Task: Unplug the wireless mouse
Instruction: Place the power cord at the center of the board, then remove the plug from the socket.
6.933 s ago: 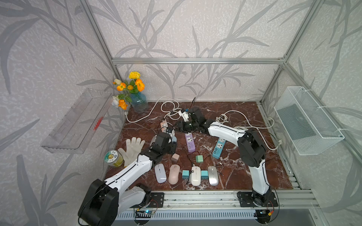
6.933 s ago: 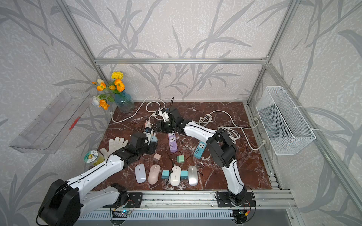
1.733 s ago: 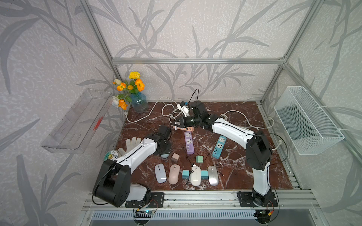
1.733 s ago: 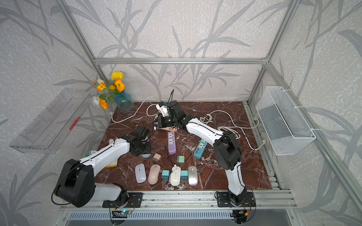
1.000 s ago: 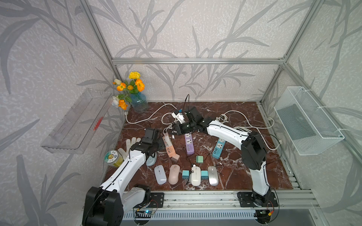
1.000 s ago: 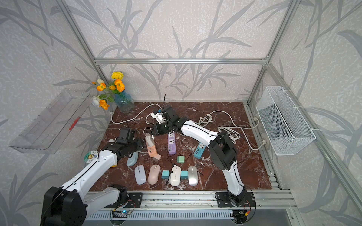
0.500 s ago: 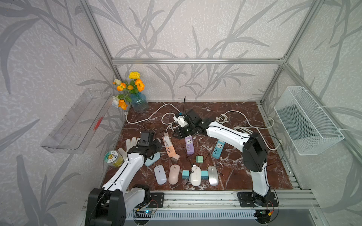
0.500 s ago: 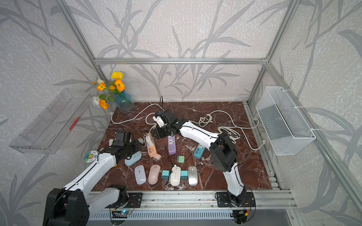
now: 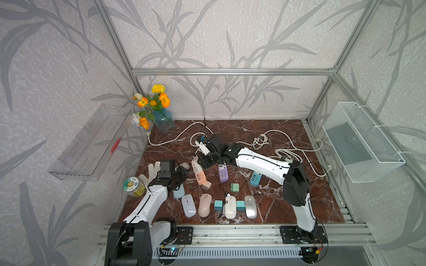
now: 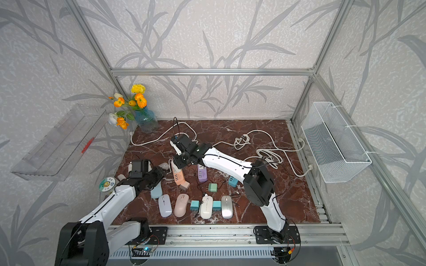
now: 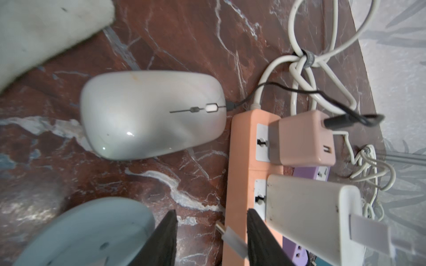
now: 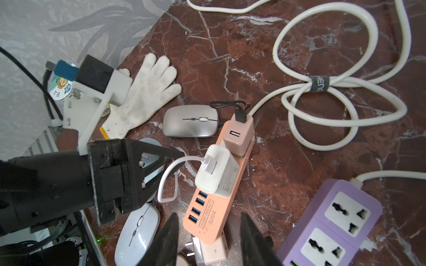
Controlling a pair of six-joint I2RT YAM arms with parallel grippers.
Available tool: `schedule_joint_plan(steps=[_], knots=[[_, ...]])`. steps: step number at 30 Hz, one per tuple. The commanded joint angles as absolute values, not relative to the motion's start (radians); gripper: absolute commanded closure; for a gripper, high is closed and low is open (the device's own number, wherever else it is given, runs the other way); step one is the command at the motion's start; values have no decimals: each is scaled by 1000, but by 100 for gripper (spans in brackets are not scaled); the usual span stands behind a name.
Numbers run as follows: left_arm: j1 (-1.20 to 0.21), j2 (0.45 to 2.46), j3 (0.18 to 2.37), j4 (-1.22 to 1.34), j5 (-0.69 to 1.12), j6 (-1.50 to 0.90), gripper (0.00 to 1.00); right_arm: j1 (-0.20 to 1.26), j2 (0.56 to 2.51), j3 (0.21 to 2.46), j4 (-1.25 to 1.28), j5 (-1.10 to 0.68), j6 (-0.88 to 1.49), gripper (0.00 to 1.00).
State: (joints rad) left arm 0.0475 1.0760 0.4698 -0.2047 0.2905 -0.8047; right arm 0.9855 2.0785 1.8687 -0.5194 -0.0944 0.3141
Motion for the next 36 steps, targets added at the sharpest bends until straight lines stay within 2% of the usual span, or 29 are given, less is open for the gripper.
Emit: schedule_joint_plan(steps=[1,6,23,36], knots=[[99,1039,444,-168,343,-840,53,1017,2129,1923,-583,-55,281,49],[148,983,431,-196,356,-840,53,1046,2218,2018,-648,-27,275,44],[201,906,414,-235,388,-825,52,1052,2563,2589,-980,172,307,47],[207,881,419,-235,422,-804,51,1051,2608,2599,-996,96,365,49]])
